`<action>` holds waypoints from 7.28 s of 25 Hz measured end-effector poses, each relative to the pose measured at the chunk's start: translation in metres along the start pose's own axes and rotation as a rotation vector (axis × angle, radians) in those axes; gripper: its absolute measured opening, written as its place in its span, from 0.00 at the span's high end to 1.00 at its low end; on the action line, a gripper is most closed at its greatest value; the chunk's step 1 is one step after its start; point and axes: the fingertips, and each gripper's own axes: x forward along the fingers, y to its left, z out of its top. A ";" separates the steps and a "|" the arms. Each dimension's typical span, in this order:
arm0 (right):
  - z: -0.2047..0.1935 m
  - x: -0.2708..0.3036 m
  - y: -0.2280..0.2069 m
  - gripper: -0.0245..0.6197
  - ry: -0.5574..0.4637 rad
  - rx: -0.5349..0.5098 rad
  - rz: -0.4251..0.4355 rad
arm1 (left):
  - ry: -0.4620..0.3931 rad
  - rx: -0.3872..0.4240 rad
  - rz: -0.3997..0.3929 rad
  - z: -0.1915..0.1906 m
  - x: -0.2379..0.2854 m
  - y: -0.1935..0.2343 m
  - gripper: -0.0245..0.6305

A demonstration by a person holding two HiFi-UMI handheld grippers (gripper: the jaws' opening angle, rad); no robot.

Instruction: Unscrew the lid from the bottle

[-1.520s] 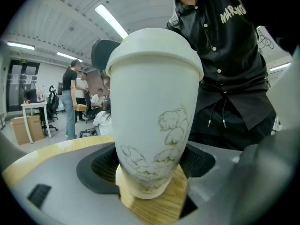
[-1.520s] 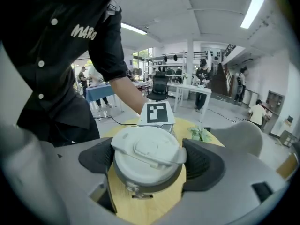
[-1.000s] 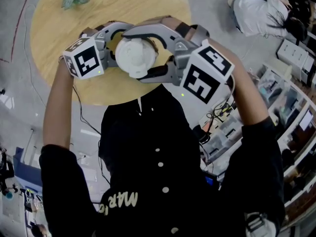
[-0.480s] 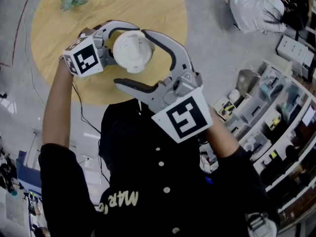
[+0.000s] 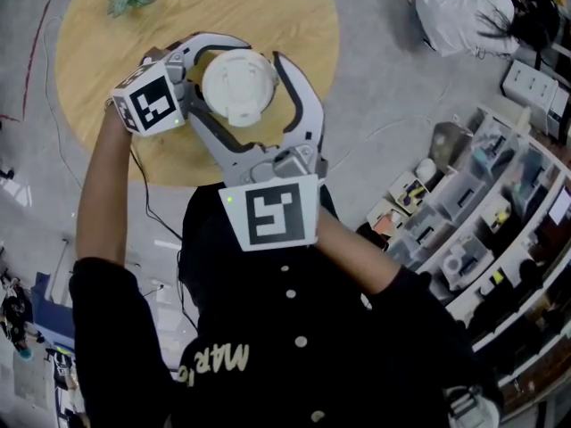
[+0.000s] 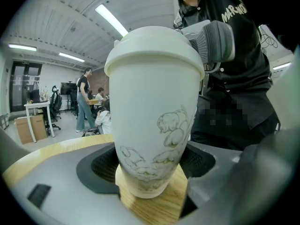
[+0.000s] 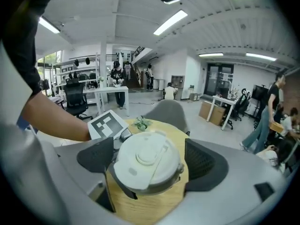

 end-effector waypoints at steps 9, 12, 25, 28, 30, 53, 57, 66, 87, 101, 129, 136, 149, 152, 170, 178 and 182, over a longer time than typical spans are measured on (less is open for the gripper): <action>-0.008 0.008 0.001 0.25 0.062 -0.097 -0.003 | -0.001 -0.002 0.003 0.005 0.001 -0.002 0.39; -0.006 0.008 0.002 0.25 0.056 -0.148 0.055 | -0.001 -0.001 -0.002 0.004 0.001 -0.001 0.39; -0.011 0.001 0.021 0.25 -0.026 -0.527 0.611 | -0.005 -0.010 0.009 0.002 0.000 0.001 0.39; -0.014 -0.004 0.026 0.25 -0.039 -0.642 0.772 | -0.007 -0.010 0.012 0.003 0.000 0.001 0.39; -0.017 -0.007 0.029 0.25 -0.057 -0.726 0.879 | -0.006 -0.008 0.013 0.001 0.000 0.001 0.39; 0.006 -0.013 -0.004 0.22 -0.001 -0.084 0.299 | 0.001 -0.012 0.024 -0.001 0.000 0.002 0.38; 0.002 -0.006 0.002 0.22 0.015 -0.030 0.165 | 0.007 -0.011 0.019 -0.001 0.000 0.001 0.38; -0.012 0.012 -0.002 0.23 0.062 -0.007 0.000 | -0.051 -0.009 0.037 0.007 0.004 0.003 0.39; -0.015 0.001 0.030 0.24 -0.056 -0.542 0.789 | 0.000 -0.017 0.022 -0.003 -0.002 -0.001 0.39; -0.019 -0.003 0.033 0.23 -0.055 -0.697 0.978 | -0.002 -0.015 0.021 -0.003 -0.001 0.000 0.38; -0.024 0.022 -0.007 0.17 0.099 0.078 -0.191 | 0.003 -0.012 0.023 -0.002 0.000 0.001 0.38; -0.018 0.022 -0.004 0.22 0.005 -0.041 -0.064 | 0.001 -0.010 0.025 0.002 0.001 0.002 0.39; 0.002 0.009 0.015 0.22 -0.330 -0.282 0.425 | 0.001 -0.012 0.021 0.001 -0.001 0.001 0.38; 0.001 0.009 0.017 0.22 -0.327 -0.304 0.467 | 0.005 -0.013 0.021 0.000 -0.001 0.001 0.38; 0.075 -0.073 0.003 0.22 -0.335 -0.237 0.522 | 0.036 -0.022 0.033 0.013 0.003 -0.003 0.38; 0.100 -0.107 -0.022 0.22 -0.369 -0.218 0.483 | 0.050 -0.044 0.030 0.027 0.009 -0.005 0.38; 0.105 -0.120 -0.033 0.22 -0.369 -0.212 0.471 | 0.018 -0.069 0.054 0.044 0.009 -0.005 0.37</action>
